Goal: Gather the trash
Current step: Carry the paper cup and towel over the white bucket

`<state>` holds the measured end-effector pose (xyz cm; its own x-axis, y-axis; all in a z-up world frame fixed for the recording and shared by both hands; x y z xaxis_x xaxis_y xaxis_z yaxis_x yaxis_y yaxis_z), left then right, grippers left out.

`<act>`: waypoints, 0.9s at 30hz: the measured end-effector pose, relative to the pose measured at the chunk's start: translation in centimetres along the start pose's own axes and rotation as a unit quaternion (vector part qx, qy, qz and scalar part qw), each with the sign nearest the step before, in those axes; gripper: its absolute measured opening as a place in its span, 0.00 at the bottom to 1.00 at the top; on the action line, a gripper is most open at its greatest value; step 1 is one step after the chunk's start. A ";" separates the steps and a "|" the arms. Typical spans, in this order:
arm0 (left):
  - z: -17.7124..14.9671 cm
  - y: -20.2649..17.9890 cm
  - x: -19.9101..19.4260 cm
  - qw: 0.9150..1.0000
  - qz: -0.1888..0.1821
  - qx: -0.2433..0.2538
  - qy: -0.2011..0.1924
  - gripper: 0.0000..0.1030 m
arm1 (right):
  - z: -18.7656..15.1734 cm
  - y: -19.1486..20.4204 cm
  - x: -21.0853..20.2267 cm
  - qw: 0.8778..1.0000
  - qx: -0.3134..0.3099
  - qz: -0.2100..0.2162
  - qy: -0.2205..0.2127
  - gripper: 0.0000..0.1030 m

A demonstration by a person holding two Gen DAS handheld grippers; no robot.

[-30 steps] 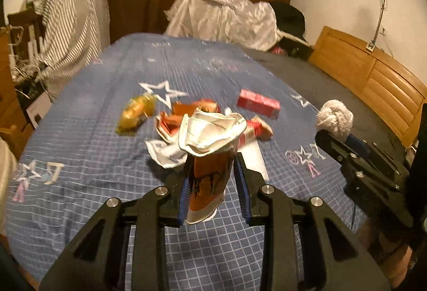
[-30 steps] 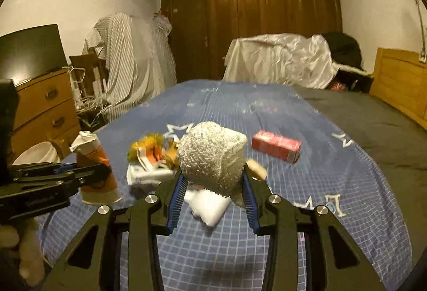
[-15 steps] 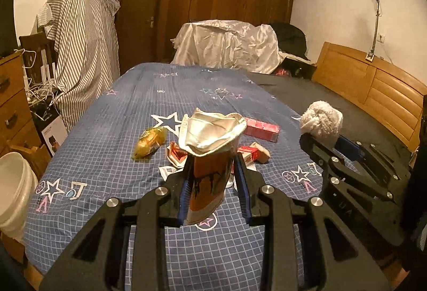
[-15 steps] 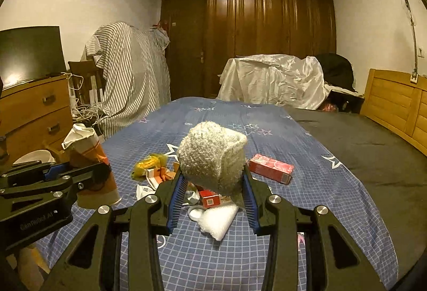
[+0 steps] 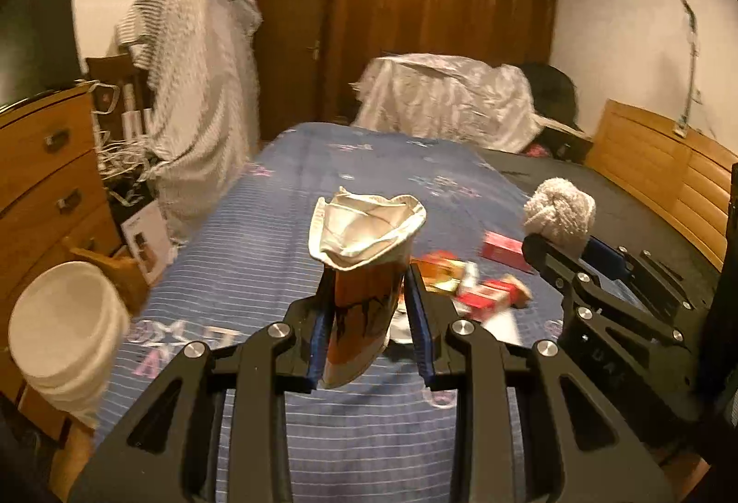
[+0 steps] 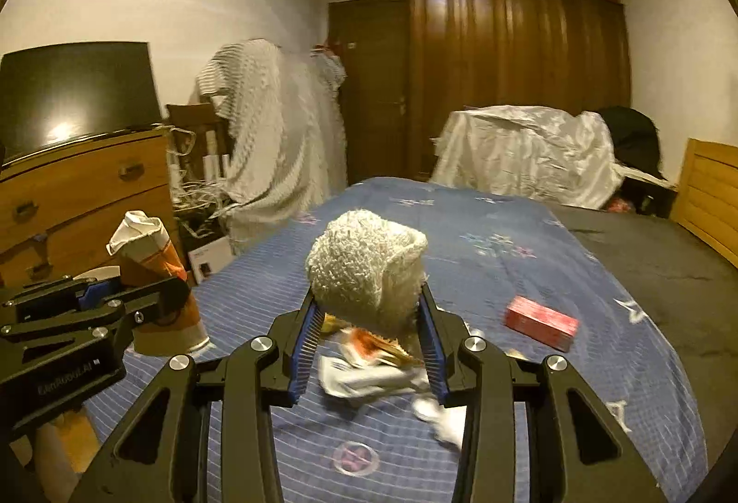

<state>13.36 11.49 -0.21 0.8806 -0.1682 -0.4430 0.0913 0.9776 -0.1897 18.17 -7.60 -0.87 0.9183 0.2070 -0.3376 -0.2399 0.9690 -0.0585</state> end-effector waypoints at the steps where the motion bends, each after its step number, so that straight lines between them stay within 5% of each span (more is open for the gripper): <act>1: 0.2 0.8 -0.3 1.000 0.007 -0.003 -0.002 0.28 | 0.5 1.3 0.3 1.000 -0.003 0.007 0.000 0.40; 16: 1.8 15.4 -6.9 0.991 0.118 -0.062 -0.024 0.28 | 7.0 22.4 2.9 0.990 -0.067 0.128 0.006 0.40; 27: 1.3 26.1 -10.4 0.978 0.171 -0.115 -0.005 0.28 | 8.9 40.3 6.0 0.965 -0.130 0.223 0.057 0.40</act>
<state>7.19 38.90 0.65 0.8455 0.1666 -0.5074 -0.3163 0.9218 -0.2243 16.83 33.90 3.11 0.6690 0.5649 -0.4831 -0.6869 0.7181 -0.1117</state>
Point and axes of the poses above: each gripper's, at about its wrist camera, not at the fingertips, and x roughly the way its jaws point, y to its left, z to its top, the point moved 8 cm from there along x, roughly the way its jaws point, and after that the axes turned 11 degrees about -z, right-handed, at the moved point
